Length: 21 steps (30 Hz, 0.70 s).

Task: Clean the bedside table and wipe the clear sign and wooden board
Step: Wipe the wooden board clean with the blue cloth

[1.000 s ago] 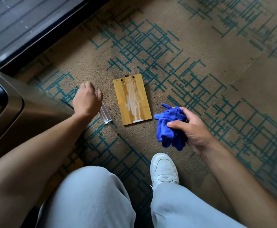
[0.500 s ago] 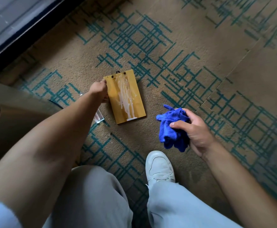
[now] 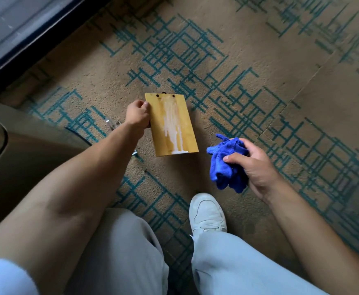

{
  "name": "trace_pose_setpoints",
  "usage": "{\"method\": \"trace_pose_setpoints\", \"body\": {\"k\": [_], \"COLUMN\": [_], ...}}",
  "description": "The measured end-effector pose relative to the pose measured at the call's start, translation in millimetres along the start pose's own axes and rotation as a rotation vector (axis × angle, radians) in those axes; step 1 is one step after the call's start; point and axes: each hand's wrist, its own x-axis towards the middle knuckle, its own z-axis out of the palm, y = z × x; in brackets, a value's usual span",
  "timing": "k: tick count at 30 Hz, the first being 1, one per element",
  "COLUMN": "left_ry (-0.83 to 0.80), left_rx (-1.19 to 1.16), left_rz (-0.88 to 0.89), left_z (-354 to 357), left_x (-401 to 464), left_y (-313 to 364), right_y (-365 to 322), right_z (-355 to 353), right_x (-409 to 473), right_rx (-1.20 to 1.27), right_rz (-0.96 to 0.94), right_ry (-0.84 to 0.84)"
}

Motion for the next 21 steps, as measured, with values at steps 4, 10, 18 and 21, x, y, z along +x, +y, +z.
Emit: {"method": "trace_pose_setpoints", "body": {"k": [4,10,18,21], "left_ry": [-0.03,-0.093,-0.118,-0.214], "left_rx": [-0.017,-0.173,-0.514,-0.715], "left_rz": [0.092,0.212,0.261,0.237], "left_z": [-5,-13,-61,-88], "left_x": [-21,-101,-230,-275], "left_y": [31,97,182,195], "right_y": [-29,-93,-205,-237], "right_z": [-1,7,50,72], "right_x": [0,-30,-99,-129], "right_rx": [-0.056,-0.156,-0.163,-0.194], "right_rz": [-0.045,-0.078,-0.318,-0.371], "right_ry": [0.143,0.21,-0.141,-0.192]}}
